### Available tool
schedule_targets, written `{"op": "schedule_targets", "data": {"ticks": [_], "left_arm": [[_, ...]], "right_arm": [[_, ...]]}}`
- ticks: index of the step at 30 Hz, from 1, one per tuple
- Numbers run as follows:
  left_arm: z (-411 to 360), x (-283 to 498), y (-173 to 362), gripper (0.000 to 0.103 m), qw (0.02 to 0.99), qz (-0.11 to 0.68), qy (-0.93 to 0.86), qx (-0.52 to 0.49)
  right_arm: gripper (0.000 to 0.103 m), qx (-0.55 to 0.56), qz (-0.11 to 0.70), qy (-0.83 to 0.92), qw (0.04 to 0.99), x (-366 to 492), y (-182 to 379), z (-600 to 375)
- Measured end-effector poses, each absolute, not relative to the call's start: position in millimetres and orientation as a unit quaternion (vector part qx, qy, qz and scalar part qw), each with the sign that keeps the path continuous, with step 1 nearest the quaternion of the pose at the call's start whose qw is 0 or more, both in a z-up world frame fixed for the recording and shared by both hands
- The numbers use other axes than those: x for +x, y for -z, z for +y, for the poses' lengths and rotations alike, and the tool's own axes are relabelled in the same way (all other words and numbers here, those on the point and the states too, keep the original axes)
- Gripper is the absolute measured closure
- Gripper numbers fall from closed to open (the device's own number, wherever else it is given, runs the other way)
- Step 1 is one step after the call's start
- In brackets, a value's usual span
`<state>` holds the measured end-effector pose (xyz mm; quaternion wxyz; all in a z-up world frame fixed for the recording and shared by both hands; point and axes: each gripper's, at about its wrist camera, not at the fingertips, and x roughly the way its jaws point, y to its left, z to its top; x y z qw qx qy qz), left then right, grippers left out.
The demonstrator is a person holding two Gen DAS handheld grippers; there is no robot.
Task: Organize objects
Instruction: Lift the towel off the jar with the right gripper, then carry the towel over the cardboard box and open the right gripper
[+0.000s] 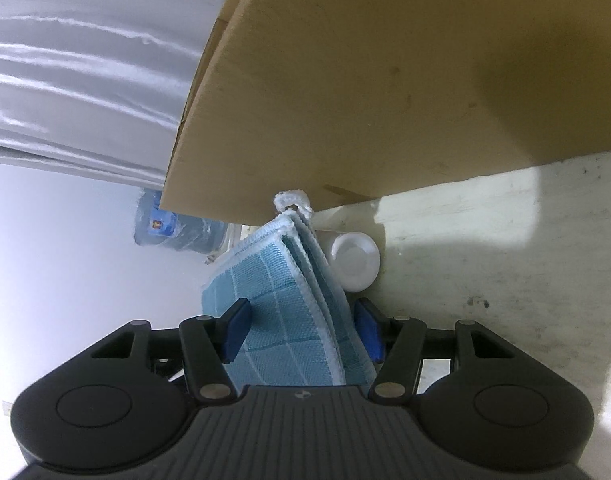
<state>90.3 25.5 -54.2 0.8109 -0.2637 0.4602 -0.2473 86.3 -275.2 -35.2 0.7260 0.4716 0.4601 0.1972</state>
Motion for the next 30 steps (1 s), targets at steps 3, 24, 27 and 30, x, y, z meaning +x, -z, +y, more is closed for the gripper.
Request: {"op": "schedule_targets", "data": {"ticks": [3, 24, 27, 30], "left_arm": [[26, 87, 49, 0.047, 0.818, 0.450, 0.248, -0.257], [22, 64, 12, 0.093, 0.860, 0.399, 0.233, -0.216], [23, 62, 1, 0.093, 0.862, 0.390, 0.237, -0.222], [22, 60, -14, 0.093, 0.866, 0.375, 0.244, -0.224]], "right_arm": [[0.051, 0.465, 0.455, -0.203, 0.732, 87, 30, -270], [0.091, 0.296, 0.423, -0.199, 0.833, 63, -47, -212], [0.091, 0.299, 0.415, -0.203, 0.835, 62, -54, -211], [0.091, 0.303, 0.402, -0.210, 0.838, 56, -66, -218]]}}
